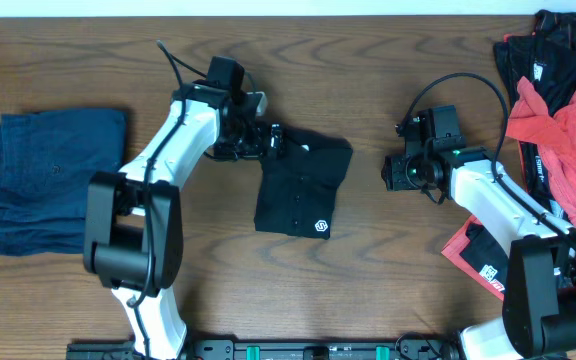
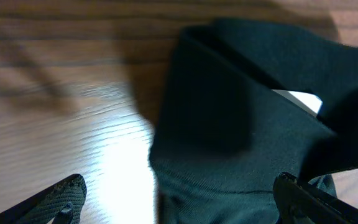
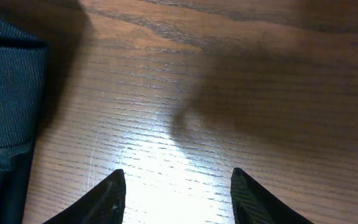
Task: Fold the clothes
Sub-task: 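Grasp the folded black bundle with the left gripper and lift it, then place the black bundle on top of the dark blue stack with the left gripper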
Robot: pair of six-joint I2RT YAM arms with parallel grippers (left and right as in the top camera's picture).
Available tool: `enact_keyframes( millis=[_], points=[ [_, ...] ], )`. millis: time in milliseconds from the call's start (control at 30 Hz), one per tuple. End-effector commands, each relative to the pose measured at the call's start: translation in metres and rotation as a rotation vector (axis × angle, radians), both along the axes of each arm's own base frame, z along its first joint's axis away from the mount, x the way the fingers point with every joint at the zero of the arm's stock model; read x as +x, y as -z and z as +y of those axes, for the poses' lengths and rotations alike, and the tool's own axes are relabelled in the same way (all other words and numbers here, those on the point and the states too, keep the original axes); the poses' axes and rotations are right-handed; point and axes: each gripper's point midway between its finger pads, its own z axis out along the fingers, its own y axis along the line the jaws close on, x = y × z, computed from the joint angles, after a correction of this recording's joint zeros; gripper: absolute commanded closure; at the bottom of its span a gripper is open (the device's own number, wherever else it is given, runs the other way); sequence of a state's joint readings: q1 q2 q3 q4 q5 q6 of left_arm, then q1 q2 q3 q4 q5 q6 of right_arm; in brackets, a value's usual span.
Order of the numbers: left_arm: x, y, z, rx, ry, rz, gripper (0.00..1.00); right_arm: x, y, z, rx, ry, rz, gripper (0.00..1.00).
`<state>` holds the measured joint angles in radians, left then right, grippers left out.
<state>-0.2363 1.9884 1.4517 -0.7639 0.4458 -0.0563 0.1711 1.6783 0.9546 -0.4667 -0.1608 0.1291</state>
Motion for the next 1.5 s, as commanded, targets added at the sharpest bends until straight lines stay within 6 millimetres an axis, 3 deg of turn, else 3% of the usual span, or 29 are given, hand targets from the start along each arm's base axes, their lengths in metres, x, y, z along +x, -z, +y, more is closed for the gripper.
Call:
enact_keyframes(
  millis=[0,267,400,600,633,800,900,1067,1300,1467],
  points=[
    [-0.004,0.014,-0.012,-0.07,0.059,0.037,0.03,0.008,-0.012,-0.001,0.007,0.007,-0.038,0.47],
    [-0.019,0.056,-0.022,-0.133,0.064,0.178,0.06,0.007,-0.012,-0.001,0.005,0.007,-0.031,0.47],
    [-0.028,0.066,-0.036,-0.201,0.084,0.227,0.3,0.006,-0.011,-0.001,0.005,0.007,-0.028,0.47],
    [-0.032,0.071,-0.045,-0.197,0.109,0.231,0.88,0.005,-0.011,-0.001,0.005,0.007,-0.026,0.47],
    [-0.032,0.071,-0.045,-0.198,0.11,0.23,0.94,0.005,-0.011,-0.001,0.005,0.007,-0.026,0.47],
    [-0.028,0.064,-0.039,-0.192,0.095,0.218,0.94,0.004,-0.01,-0.004,-0.009,0.01,-0.02,0.47],
    [-0.02,0.05,-0.022,-0.143,0.061,0.181,0.94,0.004,-0.009,-0.007,-0.027,0.004,-0.02,0.46],
    [-0.003,-0.001,0.022,-0.023,-0.019,0.039,0.94,0.004,-0.009,-0.008,-0.039,-0.006,-0.023,0.46],
    [0.018,-0.088,0.101,0.101,-0.313,-0.184,0.94,0.001,-0.008,-0.009,-0.041,-0.006,-0.011,0.47],
    [0.017,-0.128,0.16,0.177,-0.51,-0.288,0.94,0.0,-0.007,-0.009,-0.043,-0.006,-0.005,0.47]
  ],
)
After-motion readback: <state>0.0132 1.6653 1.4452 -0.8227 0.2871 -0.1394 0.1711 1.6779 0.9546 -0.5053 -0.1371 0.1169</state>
